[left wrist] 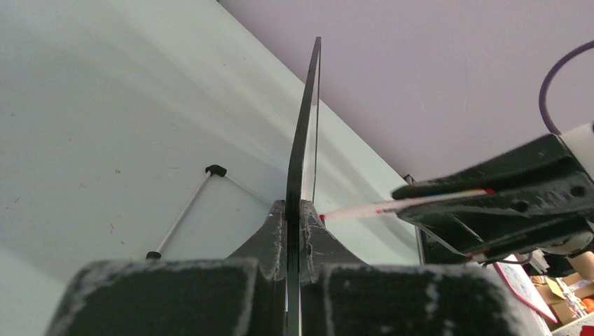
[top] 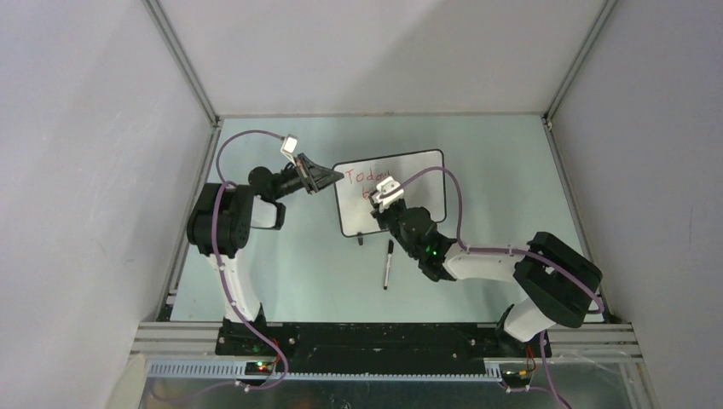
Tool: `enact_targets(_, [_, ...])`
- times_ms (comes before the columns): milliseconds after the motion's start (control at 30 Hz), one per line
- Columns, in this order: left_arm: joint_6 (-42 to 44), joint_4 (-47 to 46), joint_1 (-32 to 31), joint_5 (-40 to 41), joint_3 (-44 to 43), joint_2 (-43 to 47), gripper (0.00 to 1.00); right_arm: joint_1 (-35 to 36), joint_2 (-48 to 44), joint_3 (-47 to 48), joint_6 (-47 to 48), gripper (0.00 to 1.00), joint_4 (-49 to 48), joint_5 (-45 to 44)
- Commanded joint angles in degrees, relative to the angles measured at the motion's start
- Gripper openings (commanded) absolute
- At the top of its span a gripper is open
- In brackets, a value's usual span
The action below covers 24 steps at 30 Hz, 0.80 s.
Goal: Write a sentence on the whiteboard
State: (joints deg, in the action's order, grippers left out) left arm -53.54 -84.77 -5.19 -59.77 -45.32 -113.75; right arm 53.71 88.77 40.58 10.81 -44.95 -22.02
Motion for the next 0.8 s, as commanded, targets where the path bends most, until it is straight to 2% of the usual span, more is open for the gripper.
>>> enact_targets(0, [1.16, -3.25, 0.3, -1.56, -1.55, -0.15, 0.0, 2.89, -5.31, -3.69, 2.24, 0.0, -9.43, 1.71])
enact_targets(200, [1.16, -3.21, 0.34, -1.51, -1.53, -0.15, 0.0, 2.97, -7.66, -8.09, 1.75, 0.0, -12.11, -0.55])
enact_targets(367, [1.16, -3.21, 0.3, -1.54, -1.53, -0.11, 0.0, 2.87, -5.22, -12.55, 1.82, 0.0, -23.31, -3.34])
enact_targets(767, [1.14, -3.21, 0.39, -1.68, -1.45, -0.03, 0.0, 1.2, -8.47, -13.11, -2.24, 0.0, -18.48, -1.52])
